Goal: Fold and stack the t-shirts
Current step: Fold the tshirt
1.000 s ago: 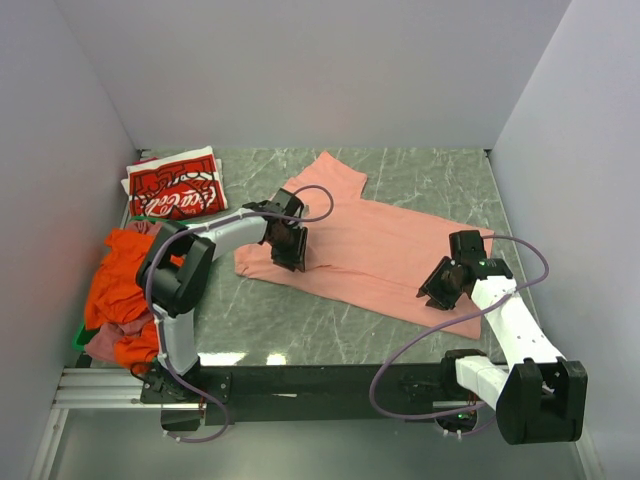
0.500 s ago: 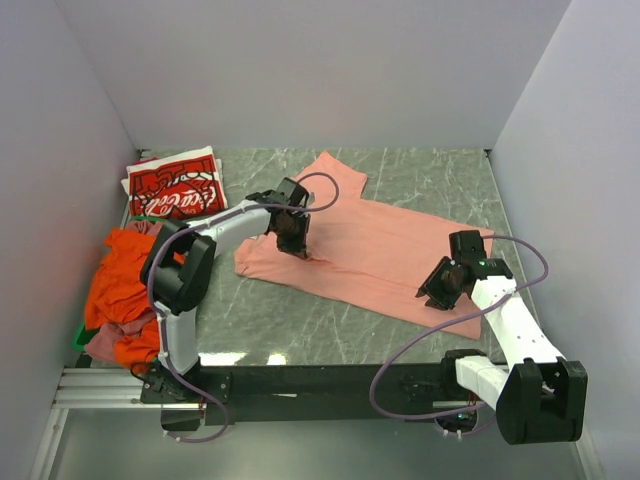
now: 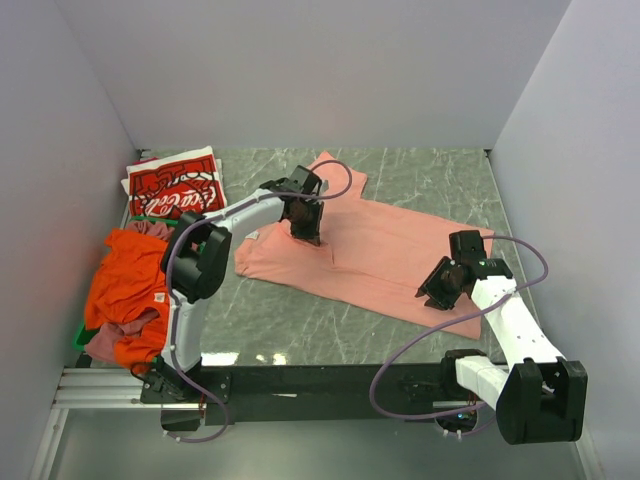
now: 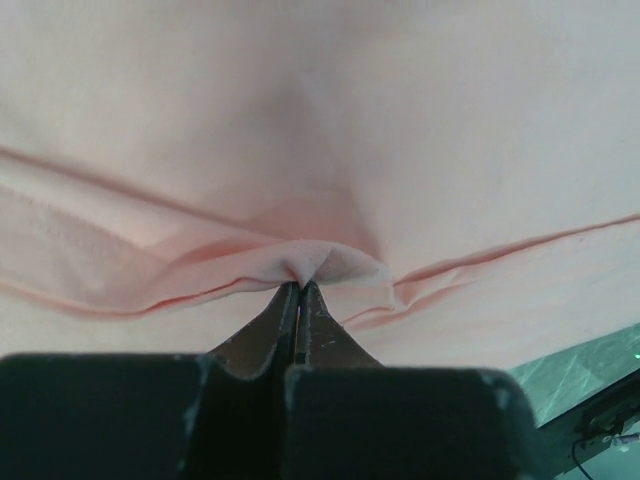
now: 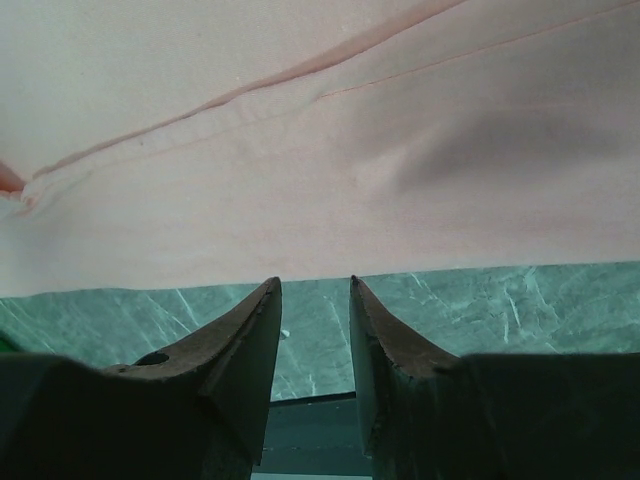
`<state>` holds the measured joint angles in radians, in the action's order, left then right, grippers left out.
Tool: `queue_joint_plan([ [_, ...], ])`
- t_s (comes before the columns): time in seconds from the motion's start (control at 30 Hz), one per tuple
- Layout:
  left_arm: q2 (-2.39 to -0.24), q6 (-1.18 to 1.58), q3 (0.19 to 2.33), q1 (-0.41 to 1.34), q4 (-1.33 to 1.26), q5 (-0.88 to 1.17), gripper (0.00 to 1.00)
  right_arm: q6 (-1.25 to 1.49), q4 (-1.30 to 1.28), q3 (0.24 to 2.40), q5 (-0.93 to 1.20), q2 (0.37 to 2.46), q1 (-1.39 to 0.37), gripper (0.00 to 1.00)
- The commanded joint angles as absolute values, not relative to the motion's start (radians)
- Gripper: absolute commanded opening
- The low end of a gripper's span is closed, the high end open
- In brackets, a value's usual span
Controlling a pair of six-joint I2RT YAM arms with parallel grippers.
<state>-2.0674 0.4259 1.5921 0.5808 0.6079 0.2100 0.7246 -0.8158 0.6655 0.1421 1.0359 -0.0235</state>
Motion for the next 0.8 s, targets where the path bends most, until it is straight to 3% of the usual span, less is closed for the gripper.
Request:
queue_joint_plan([
  [0.0,-2.089,0.388,1.672,0.594,0.612,0.242,0.01,0.735,-0.802,0.660,0.143,1.035,-0.020,0.41],
  [0.77,-2.184,0.390,1.807,0.609,0.646,0.267,0.04,0.732,-0.807,0.663,0.140,1.042,-0.021,0.41],
])
